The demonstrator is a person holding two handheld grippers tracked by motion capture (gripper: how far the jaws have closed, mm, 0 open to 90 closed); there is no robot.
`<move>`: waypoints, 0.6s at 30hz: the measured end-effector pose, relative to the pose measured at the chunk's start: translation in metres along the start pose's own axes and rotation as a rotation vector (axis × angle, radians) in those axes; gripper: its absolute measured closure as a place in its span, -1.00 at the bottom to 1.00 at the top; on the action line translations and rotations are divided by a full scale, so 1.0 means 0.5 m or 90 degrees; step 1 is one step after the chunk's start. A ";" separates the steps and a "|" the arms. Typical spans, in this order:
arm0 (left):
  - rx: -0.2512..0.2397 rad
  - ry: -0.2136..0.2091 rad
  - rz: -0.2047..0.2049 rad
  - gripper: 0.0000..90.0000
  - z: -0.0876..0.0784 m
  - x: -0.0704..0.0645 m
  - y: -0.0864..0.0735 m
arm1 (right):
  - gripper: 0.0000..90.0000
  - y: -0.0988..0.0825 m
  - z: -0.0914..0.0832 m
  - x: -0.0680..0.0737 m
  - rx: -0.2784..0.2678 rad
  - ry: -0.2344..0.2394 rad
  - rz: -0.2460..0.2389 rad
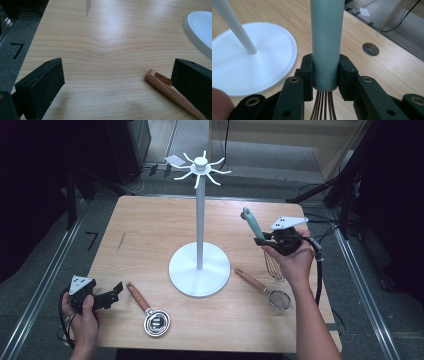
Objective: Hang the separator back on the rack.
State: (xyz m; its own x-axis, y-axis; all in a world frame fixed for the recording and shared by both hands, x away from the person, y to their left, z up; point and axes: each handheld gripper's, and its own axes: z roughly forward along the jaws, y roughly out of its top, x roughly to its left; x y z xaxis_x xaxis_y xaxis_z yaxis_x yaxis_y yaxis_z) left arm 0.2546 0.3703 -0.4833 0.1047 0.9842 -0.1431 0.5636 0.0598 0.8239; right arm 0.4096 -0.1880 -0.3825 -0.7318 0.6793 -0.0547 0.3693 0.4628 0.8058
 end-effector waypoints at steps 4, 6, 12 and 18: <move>0.000 0.000 0.001 -1.00 0.000 0.000 0.000 | 0.58 0.005 -0.006 0.002 -0.033 0.008 0.005; -0.001 0.000 0.000 -1.00 0.000 0.000 0.000 | 0.57 0.008 -0.009 0.005 -0.048 0.010 0.010; 0.000 0.000 0.001 -1.00 0.000 0.000 0.000 | 0.57 0.021 -0.016 0.021 -0.089 0.021 0.012; 0.000 0.000 0.001 -1.00 0.000 0.000 0.000 | 0.57 0.038 -0.028 0.042 -0.131 0.034 0.018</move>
State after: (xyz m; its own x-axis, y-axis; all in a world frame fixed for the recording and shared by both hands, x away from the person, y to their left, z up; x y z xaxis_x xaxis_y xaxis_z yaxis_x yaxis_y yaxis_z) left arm 0.2546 0.3702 -0.4834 0.1059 0.9843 -0.1414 0.5630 0.0578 0.8244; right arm 0.3935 -0.1729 -0.3600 -0.7541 0.6567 -0.0041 0.2695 0.3151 0.9100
